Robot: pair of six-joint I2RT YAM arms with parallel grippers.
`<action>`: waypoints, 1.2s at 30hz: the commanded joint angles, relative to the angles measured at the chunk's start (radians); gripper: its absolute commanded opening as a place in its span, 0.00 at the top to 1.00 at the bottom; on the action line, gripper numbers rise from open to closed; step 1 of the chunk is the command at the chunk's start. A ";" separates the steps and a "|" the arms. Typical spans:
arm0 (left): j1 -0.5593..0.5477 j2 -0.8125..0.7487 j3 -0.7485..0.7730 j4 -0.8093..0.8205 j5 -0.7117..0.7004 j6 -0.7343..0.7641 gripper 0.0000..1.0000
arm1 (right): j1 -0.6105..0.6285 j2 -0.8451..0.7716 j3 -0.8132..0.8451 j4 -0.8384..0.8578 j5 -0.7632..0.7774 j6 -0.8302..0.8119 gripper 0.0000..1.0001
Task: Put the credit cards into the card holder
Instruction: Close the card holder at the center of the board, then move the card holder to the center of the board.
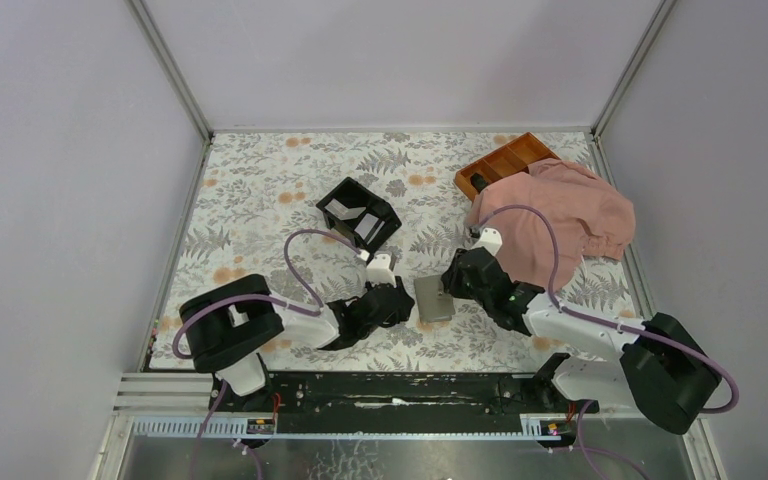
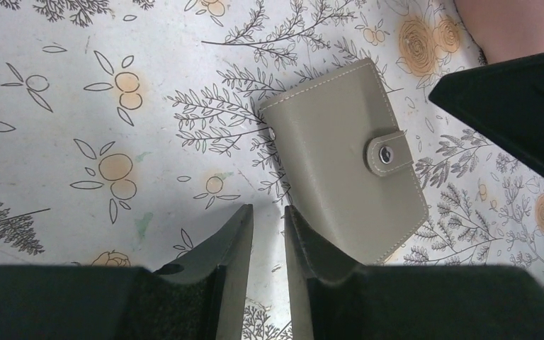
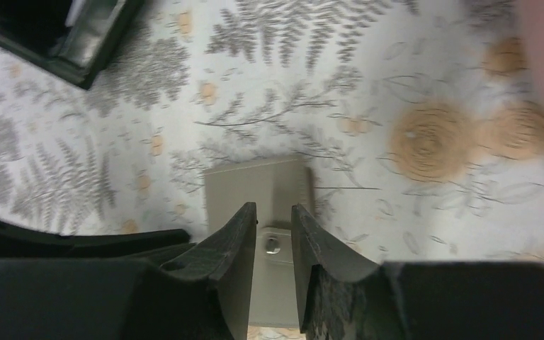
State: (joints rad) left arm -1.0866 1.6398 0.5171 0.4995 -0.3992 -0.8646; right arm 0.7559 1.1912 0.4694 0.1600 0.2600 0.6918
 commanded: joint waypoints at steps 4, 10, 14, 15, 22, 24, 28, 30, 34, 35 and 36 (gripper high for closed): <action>-0.002 0.050 0.020 0.007 0.009 -0.003 0.69 | 0.004 0.006 0.044 -0.201 0.204 -0.006 0.72; -0.001 0.053 0.023 -0.024 0.001 -0.014 0.69 | 0.002 0.097 0.025 -0.161 0.163 0.006 0.78; -0.001 0.048 0.024 -0.052 -0.011 -0.018 0.68 | 0.002 0.154 0.030 -0.125 0.090 -0.002 0.83; -0.002 0.046 0.023 -0.061 -0.017 -0.020 0.67 | 0.003 0.164 0.031 -0.118 0.075 -0.001 0.83; 0.003 -0.005 -0.009 -0.124 -0.065 -0.045 0.66 | 0.064 0.215 0.059 -0.094 0.047 0.026 0.85; 0.008 -0.033 -0.026 -0.137 -0.078 -0.051 0.65 | 0.103 0.245 0.079 -0.092 0.053 0.041 0.85; 0.023 -0.084 -0.057 -0.189 -0.110 -0.060 0.65 | 0.170 0.319 0.127 -0.085 0.072 0.075 0.85; 0.033 -0.115 -0.082 -0.203 -0.118 -0.068 0.65 | 0.192 0.348 0.148 -0.082 0.077 0.087 0.85; 0.053 -0.184 -0.126 -0.245 -0.140 -0.086 0.64 | 0.220 0.382 0.179 -0.074 0.077 0.097 0.85; 0.055 -0.208 -0.136 -0.256 -0.148 -0.091 0.64 | 0.224 0.387 0.185 -0.075 0.077 0.098 0.85; 0.058 -0.224 -0.149 -0.264 -0.155 -0.096 0.64 | 0.228 0.393 0.191 -0.076 0.079 0.097 0.85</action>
State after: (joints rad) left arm -1.0397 1.4643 0.4149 0.3347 -0.5106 -0.9318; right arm 0.9459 1.5406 0.6388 0.1108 0.3996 0.7490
